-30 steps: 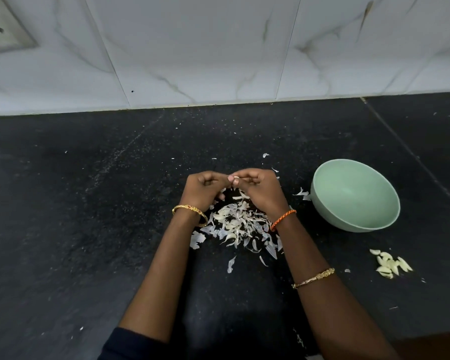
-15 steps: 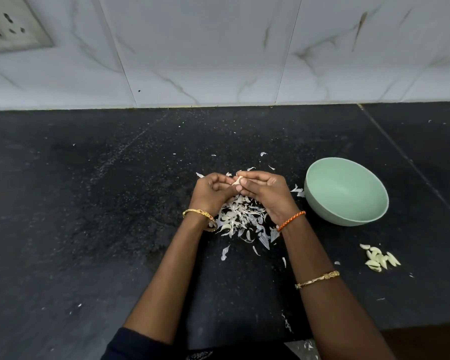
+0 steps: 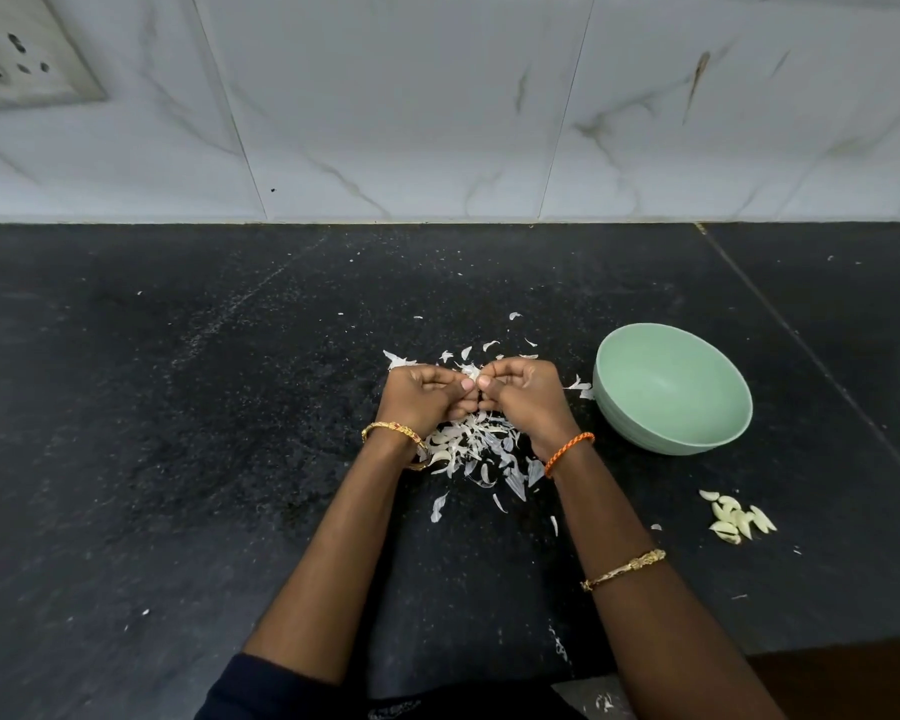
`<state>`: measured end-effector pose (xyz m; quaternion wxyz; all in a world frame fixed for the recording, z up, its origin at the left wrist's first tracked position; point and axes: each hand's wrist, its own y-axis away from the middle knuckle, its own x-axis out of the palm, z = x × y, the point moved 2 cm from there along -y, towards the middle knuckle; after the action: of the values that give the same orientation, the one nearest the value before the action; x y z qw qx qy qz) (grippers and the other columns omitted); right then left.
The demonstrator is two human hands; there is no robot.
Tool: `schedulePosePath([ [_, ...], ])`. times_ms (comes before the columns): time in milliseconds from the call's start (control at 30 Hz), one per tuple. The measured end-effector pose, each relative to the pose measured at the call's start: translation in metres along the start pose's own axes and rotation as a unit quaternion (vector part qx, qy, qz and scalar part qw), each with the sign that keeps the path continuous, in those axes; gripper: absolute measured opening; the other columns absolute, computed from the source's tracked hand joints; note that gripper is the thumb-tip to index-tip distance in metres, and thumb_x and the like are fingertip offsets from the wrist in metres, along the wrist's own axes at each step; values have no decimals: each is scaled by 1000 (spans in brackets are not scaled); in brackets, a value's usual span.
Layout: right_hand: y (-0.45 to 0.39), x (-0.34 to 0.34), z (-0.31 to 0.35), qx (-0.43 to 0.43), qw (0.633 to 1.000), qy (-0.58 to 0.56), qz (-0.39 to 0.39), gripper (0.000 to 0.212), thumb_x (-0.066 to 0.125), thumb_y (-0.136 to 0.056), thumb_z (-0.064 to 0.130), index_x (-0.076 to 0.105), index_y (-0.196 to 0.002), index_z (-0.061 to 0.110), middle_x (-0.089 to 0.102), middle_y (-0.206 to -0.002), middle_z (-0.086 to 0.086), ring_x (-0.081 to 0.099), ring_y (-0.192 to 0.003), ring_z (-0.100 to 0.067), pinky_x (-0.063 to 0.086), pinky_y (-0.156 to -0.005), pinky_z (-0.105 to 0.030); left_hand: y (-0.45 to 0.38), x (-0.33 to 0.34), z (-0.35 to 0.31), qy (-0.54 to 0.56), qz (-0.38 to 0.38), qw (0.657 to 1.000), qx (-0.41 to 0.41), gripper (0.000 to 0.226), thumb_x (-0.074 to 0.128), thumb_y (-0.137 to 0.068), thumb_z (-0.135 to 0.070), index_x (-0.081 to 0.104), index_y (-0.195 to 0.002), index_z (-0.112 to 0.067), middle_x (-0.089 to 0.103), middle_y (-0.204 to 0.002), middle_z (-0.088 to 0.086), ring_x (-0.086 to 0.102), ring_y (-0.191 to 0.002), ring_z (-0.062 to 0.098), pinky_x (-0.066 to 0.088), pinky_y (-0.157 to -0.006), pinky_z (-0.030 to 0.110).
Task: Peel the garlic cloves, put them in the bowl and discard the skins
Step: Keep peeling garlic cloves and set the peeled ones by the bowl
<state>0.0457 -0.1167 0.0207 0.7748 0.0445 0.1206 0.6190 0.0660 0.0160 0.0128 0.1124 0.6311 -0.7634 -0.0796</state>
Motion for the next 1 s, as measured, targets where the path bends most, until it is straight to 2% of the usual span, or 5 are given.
schedulePosePath([
  [233,4,7,-1,0,1000,-9,8,5,66,-87,3,67,-83,5,67,-70,-7,65,-57,-7,52,-55,-17,-2,-2,-6,19,-27,999,-28,10,61,-88,2,64,-80,-3,67,-54,-1,64,-48,5,50,-47,14],
  [433,3,-5,0,-42,994,-7,-101,20,73,-84,29,68,-78,10,63,-64,7,55,-56,4,45,-59,-14,-2,-1,-8,21,-14,999,-33,5,64,-88,-8,67,-85,-6,69,-68,-2,57,-47,1,44,-45,12],
  [567,7,0,0,1,992,-129,-12,19,71,-85,14,67,-103,9,72,-90,-3,68,-77,-6,51,-62,-15,0,6,-4,31,13,998,-55,10,65,-88,-11,65,-81,-3,67,-58,-4,55,-46,1,44,-46,12],
  [800,15,1,-5,31,975,-221,16,21,60,-89,-3,64,-109,-1,72,-95,-9,71,-82,-12,56,-71,-19,9,7,-5,-6,25,999,-28,10,63,-89,-4,66,-80,-4,68,-64,-1,60,-51,2,46,-48,13],
  [1000,26,-1,-5,23,970,-240,16,17,62,-88,-1,69,-99,9,73,-89,-5,68,-74,-9,56,-69,-19,18,7,-11,-55,34,998,4,14,60,-91,-9,66,-79,-13,69,-68,-6,62,-55,1,43,-48,13],
])
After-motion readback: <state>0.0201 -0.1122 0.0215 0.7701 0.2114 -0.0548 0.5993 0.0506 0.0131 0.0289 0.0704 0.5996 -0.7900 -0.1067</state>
